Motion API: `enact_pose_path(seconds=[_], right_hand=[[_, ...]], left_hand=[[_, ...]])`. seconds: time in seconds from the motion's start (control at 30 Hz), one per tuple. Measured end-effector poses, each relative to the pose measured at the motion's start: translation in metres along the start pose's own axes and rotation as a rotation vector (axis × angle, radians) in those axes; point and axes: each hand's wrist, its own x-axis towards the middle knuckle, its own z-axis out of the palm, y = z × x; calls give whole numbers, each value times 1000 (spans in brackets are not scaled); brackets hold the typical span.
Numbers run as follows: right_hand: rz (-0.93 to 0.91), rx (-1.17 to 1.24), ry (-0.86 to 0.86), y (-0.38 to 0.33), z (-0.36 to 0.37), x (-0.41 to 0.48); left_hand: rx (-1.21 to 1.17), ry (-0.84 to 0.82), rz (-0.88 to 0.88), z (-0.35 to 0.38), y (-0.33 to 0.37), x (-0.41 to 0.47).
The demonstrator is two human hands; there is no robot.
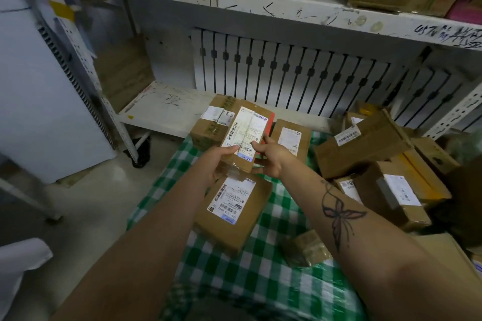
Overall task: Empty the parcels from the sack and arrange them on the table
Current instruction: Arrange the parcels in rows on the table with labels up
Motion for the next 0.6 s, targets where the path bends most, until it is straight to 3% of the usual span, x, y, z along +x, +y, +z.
enact_pose_path(seconds=[0.13, 0.3, 0.6], right_hand=[[-9, -87, 60, 1, 26, 5], [-18, -64, 77, 10, 61, 15], [109, -266, 88, 45, 114, 44]], left_hand=[[110, 81, 43, -22, 5, 5], [70, 134, 122, -51, 4, 5], [-18, 247, 16, -111, -23, 19]])
